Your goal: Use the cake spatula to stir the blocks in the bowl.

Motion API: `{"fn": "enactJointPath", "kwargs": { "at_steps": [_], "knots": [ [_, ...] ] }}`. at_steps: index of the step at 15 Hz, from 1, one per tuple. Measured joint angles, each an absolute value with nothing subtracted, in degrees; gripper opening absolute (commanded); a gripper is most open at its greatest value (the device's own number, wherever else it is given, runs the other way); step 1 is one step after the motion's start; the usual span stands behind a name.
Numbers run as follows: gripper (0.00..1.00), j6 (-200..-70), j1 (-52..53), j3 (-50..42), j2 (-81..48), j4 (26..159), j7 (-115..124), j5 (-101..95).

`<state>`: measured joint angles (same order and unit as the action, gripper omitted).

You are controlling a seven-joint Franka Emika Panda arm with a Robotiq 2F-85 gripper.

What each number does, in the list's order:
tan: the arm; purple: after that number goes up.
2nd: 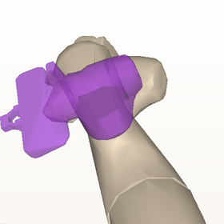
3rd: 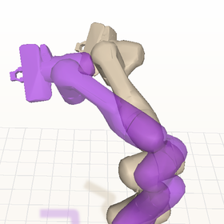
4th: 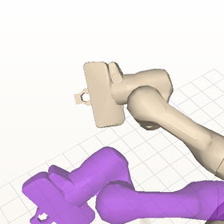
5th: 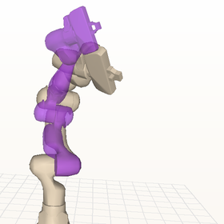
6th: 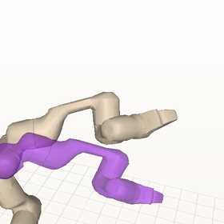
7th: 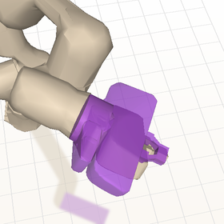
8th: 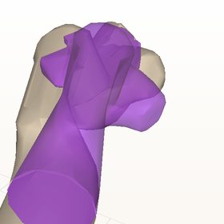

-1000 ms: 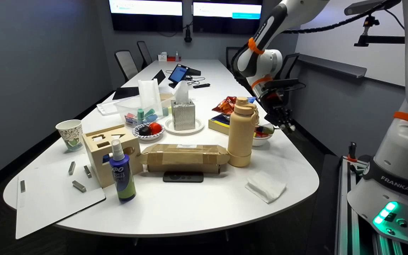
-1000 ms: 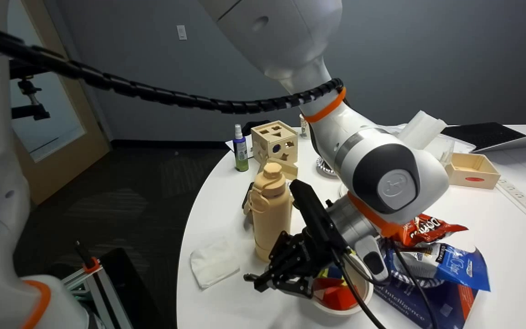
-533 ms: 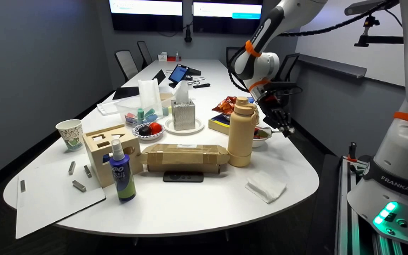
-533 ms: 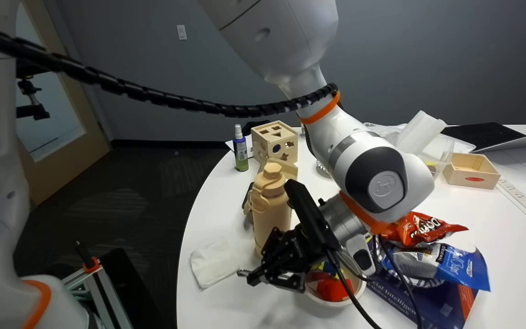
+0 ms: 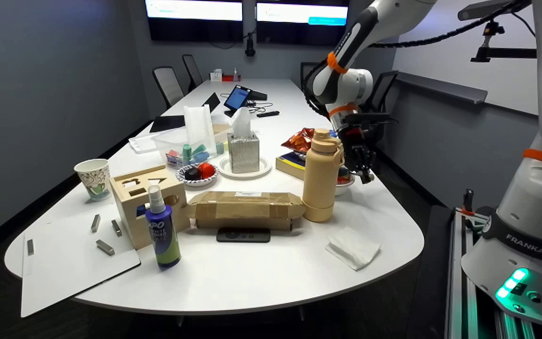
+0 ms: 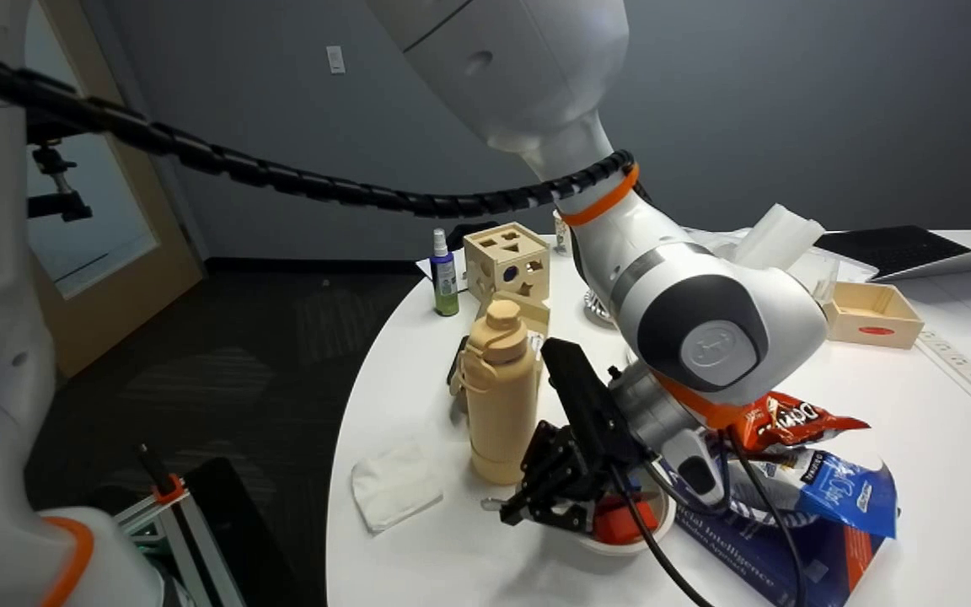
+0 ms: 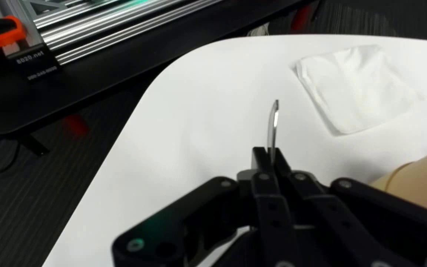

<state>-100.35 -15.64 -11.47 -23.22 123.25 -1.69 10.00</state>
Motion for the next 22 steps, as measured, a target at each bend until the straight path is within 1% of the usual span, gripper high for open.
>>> {"fn": "enactJointPath", "kwargs": {
  "at_steps": [2, 5, 9, 14, 19, 22],
  "knots": [
    [0.01, -102.19, -15.13, -11.87, -22.99, 123.38, 1.52, 8.89],
    [0.01, -101.48, -14.03, -12.54, -22.55, 123.53, 5.88, 5.35],
    [0.01, -95.84, -13.32, -12.57, -22.06, 123.69, 7.45, 1.38],
    [0.01, -88.41, -13.14, -11.3, -22.52, 123.69, 2.23, 0.76],
    [0.01, -88.3, -13.14, -10.27, -22.99, 123.68, -1.62, 1.5],
    [0.01, -90.96, -13.19, -10.36, -22.91, 123.66, -1.37, 2.42]
  ]
}}
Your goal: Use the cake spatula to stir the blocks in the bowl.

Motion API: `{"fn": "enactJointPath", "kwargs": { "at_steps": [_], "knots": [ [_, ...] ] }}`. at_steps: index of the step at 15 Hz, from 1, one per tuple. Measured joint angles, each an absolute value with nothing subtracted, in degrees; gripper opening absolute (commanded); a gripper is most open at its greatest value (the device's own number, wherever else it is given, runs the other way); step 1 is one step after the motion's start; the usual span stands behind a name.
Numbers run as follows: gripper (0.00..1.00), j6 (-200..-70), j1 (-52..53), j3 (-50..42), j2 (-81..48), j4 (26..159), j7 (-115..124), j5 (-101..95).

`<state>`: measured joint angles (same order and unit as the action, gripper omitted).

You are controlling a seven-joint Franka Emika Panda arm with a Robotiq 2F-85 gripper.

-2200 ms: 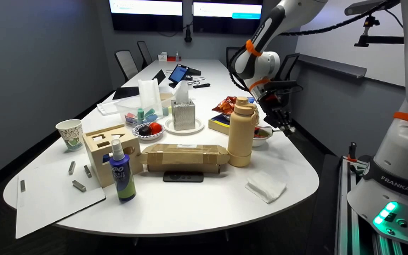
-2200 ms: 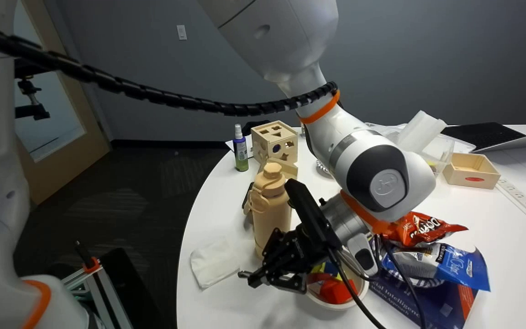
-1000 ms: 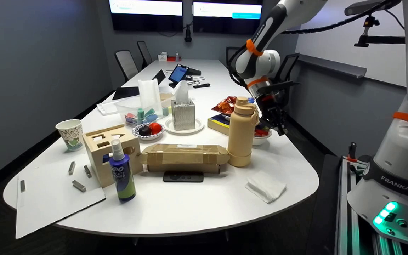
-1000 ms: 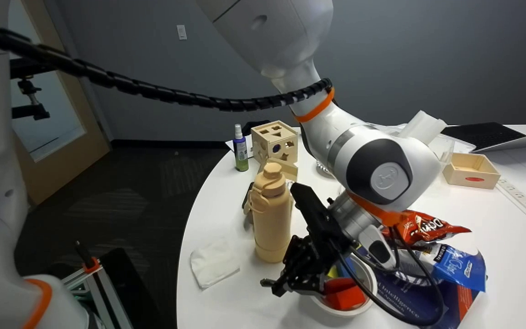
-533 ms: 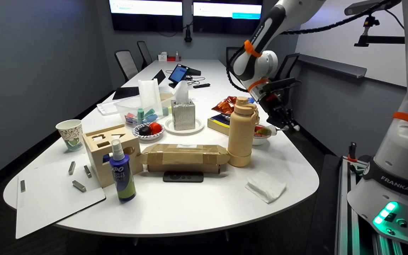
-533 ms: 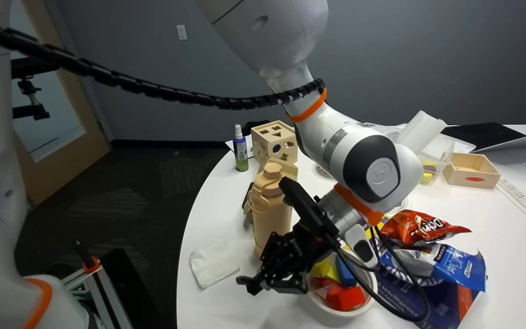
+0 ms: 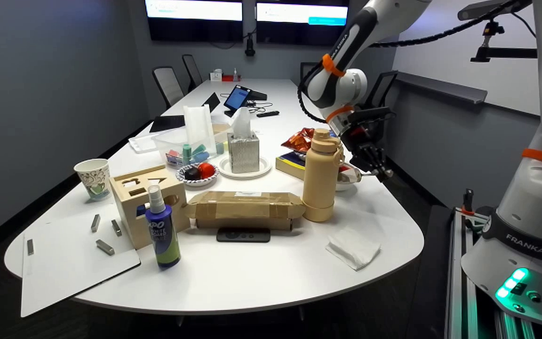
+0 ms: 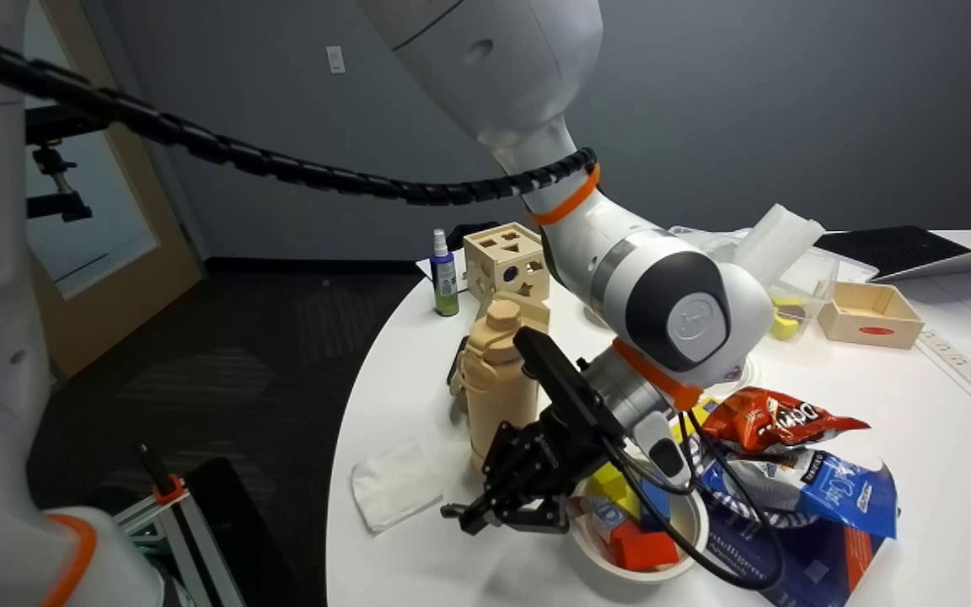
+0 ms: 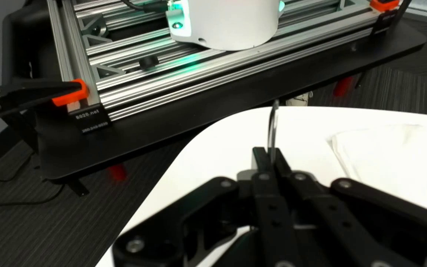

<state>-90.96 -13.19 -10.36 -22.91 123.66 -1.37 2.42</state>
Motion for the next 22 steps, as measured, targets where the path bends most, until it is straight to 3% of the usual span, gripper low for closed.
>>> {"fn": "enactJointPath", "kwargs": {
  "at_steps": [7, 22],
  "knots": [
    [0.01, -97.95, -12.85, -11.39, -22.74, 123.66, 6.8, 1.31],
    [0.01, -91.87, -11.2, -10.43, -23.05, 123.65, 5.3, -0.26]
  ]
}}
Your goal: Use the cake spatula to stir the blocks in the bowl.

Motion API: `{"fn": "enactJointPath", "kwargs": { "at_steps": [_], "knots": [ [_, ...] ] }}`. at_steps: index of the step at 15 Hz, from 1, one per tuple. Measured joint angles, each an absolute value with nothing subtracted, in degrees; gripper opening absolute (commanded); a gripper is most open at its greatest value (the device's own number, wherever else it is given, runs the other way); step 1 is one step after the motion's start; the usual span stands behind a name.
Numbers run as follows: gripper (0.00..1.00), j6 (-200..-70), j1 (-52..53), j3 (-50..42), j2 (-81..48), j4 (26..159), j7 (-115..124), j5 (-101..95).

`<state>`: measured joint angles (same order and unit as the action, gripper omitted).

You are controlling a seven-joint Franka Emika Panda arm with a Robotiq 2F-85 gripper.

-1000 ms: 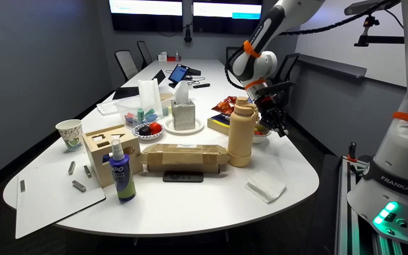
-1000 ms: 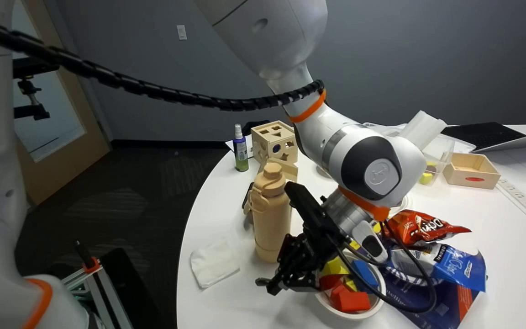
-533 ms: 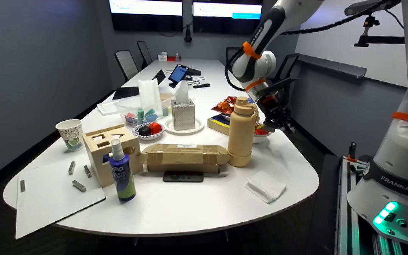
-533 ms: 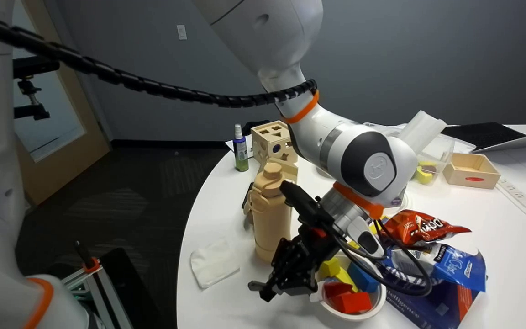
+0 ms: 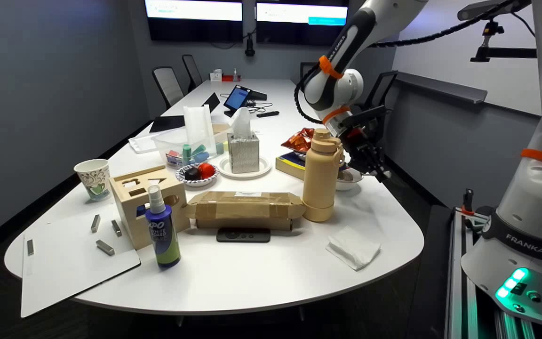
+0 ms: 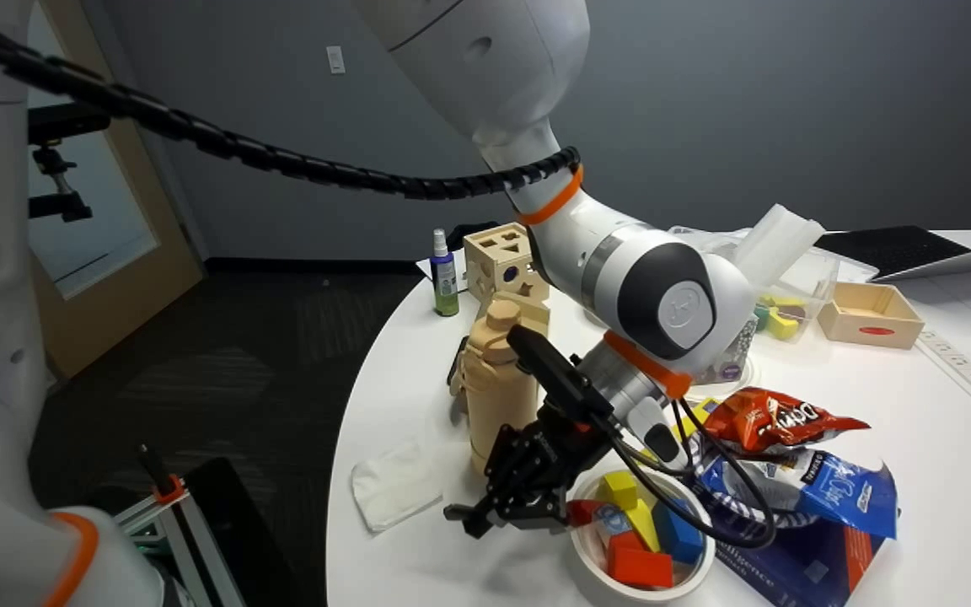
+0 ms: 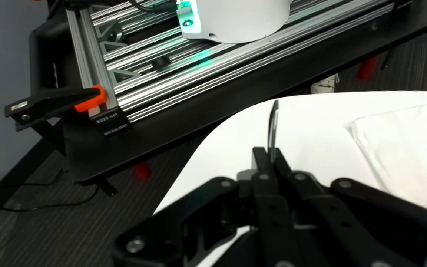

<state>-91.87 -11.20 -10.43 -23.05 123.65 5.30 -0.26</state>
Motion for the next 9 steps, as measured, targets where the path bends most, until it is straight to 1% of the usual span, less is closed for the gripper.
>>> {"fn": "enactJointPath", "kwargs": {
  "at_steps": [9],
  "knots": [
    [0.01, -95.36, -11.49, -11.39, -23.04, 123.5, 6.46, 2.25]
  ]
}}
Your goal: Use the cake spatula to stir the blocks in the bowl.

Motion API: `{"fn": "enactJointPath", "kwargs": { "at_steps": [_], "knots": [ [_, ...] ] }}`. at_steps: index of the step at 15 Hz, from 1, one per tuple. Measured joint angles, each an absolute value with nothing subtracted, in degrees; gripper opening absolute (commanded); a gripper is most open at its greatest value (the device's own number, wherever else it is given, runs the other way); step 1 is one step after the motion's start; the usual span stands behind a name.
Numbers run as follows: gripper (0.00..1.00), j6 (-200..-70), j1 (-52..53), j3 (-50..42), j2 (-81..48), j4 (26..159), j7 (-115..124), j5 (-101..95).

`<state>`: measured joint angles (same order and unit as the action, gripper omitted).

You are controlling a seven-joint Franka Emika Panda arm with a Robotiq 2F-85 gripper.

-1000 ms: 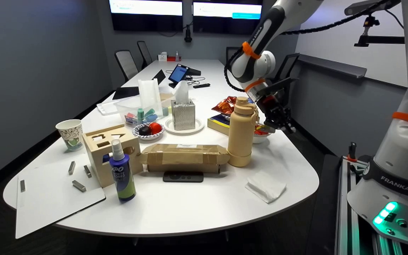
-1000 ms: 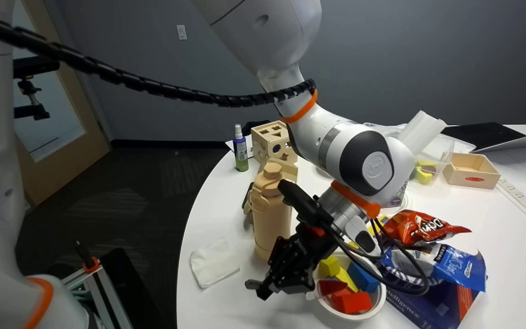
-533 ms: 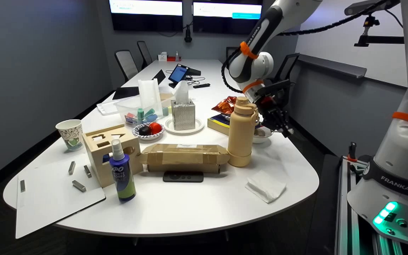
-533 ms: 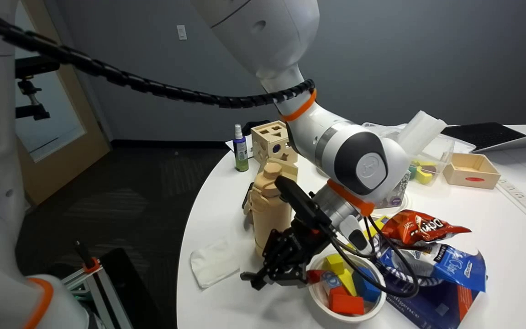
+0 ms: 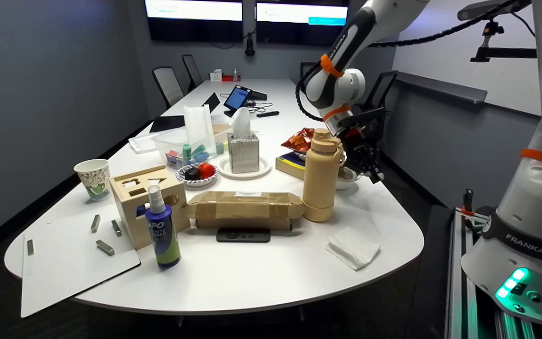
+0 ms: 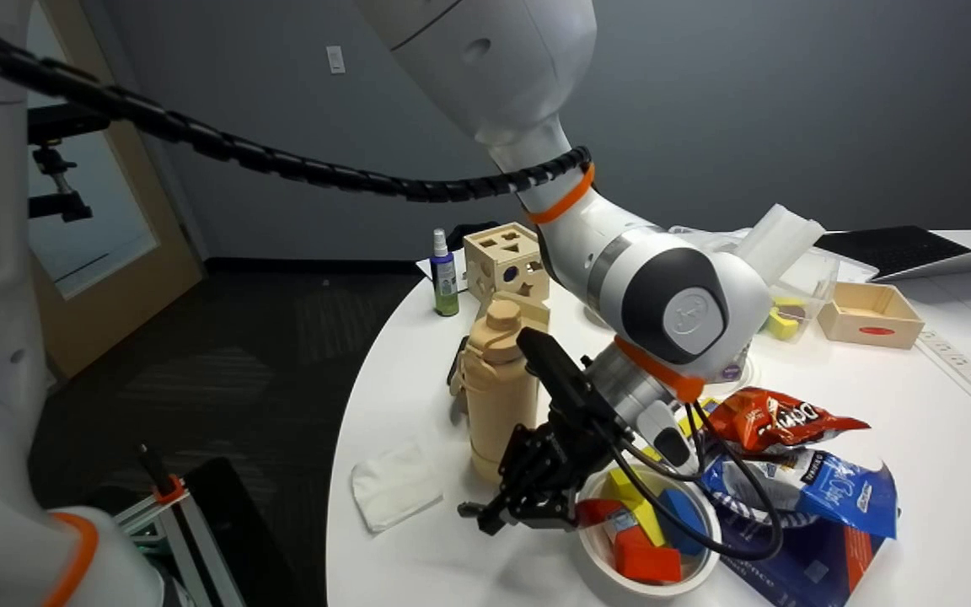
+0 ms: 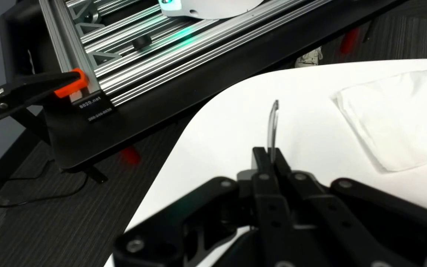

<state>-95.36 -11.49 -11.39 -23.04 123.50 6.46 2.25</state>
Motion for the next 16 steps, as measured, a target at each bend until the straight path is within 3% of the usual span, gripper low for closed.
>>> {"fn": "enactJointPath", "kwargs": {
  "at_steps": [3, 4, 6, 14, 16],
  "knots": [
    [0.01, -95.36, -11.52, -12.11, -23.03, 123.29, 7.49, 2.25],
    [0.29, -95.36, -11.57, -12.23, -23.04, 123.28, 7.58, 2.25],
    [0.36, -95.37, -11.67, -12.27, -23.07, 123.27, 7.59, 2.25],
    [0.99, -96.81, -11.67, -12.18, -24.36, 123.27, 7.6, 2.64],
    [1.0, -97.19, -11.67, -12.12, -24.6, 123.27, 7.6, 2.83]
  ]
}}
